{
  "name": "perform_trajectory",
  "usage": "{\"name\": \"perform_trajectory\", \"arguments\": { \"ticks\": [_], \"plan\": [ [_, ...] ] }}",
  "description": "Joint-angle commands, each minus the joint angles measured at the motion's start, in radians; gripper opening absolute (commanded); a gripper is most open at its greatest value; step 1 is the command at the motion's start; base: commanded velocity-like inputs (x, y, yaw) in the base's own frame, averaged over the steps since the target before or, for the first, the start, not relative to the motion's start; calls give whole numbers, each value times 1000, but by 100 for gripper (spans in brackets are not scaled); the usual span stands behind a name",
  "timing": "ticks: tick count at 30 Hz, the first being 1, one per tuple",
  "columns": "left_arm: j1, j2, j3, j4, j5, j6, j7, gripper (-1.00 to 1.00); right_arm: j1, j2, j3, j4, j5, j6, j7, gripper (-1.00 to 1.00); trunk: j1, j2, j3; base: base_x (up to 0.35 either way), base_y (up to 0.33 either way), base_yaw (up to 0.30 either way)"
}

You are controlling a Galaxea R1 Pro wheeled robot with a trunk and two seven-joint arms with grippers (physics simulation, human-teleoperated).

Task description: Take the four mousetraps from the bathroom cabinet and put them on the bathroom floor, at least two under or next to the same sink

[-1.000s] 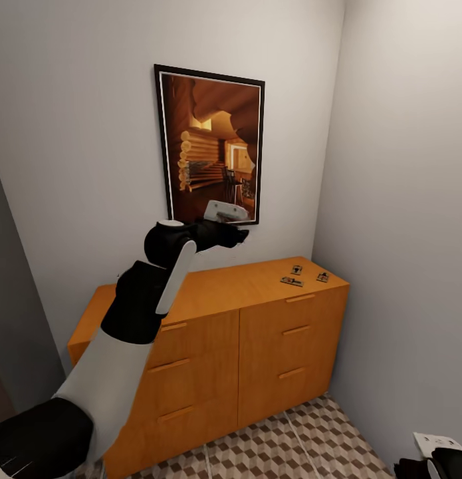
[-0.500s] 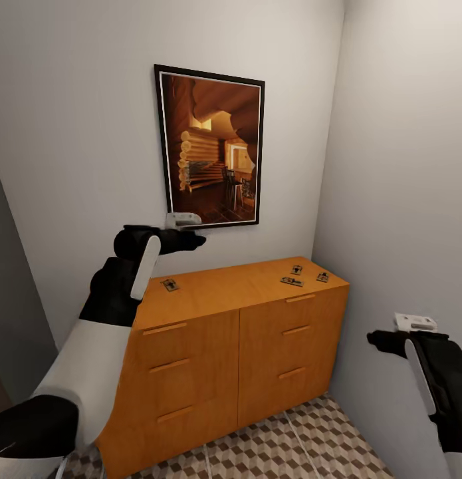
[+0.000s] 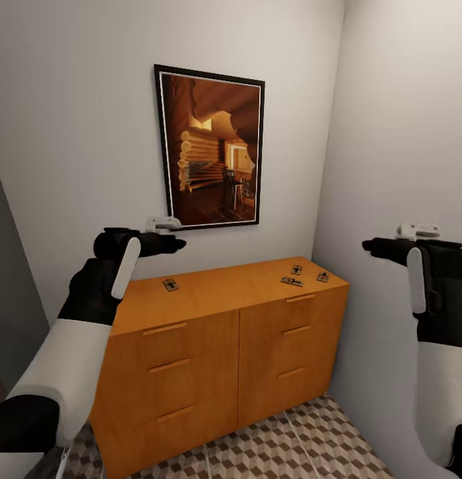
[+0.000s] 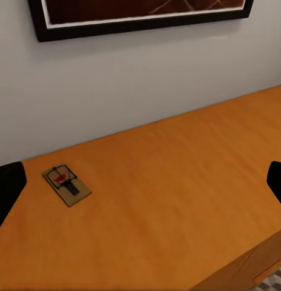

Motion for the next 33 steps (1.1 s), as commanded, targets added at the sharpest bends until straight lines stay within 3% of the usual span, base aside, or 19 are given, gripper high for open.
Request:
{"name": "perform_trajectory", "arguments": {
  "ticks": [1, 6, 12, 24, 33],
  "plan": [
    [-1, 3, -1, 0, 5, 4, 2, 100, -25, 5, 7, 5, -4, 4, -5, 100, 0, -1, -1, 0, 0, 0],
    [-1, 9, 0, 4, 7, 4, 2, 100, -118, 30, 61, 47, -2, 4, -14, 100, 0, -1, -1, 0, 0, 0],
    [0, 9, -1, 4, 8, 4, 1, 100, -187, 59, 123, 125, -2, 4, -30, 100, 0, -1, -1, 0, 0, 0],
    [8, 4, -2, 11, 8, 4, 0, 100, -236, 99, 151, 283, -2, 4, -38, 100, 0, -1, -1, 79, 0, 0],
    [9, -3, -4, 24, 8, 4, 0, 100, -240, 135, 156, 315, -3, 4, -34, 100, 0, -1, -1, 273, 0, 0]
  ]
}}
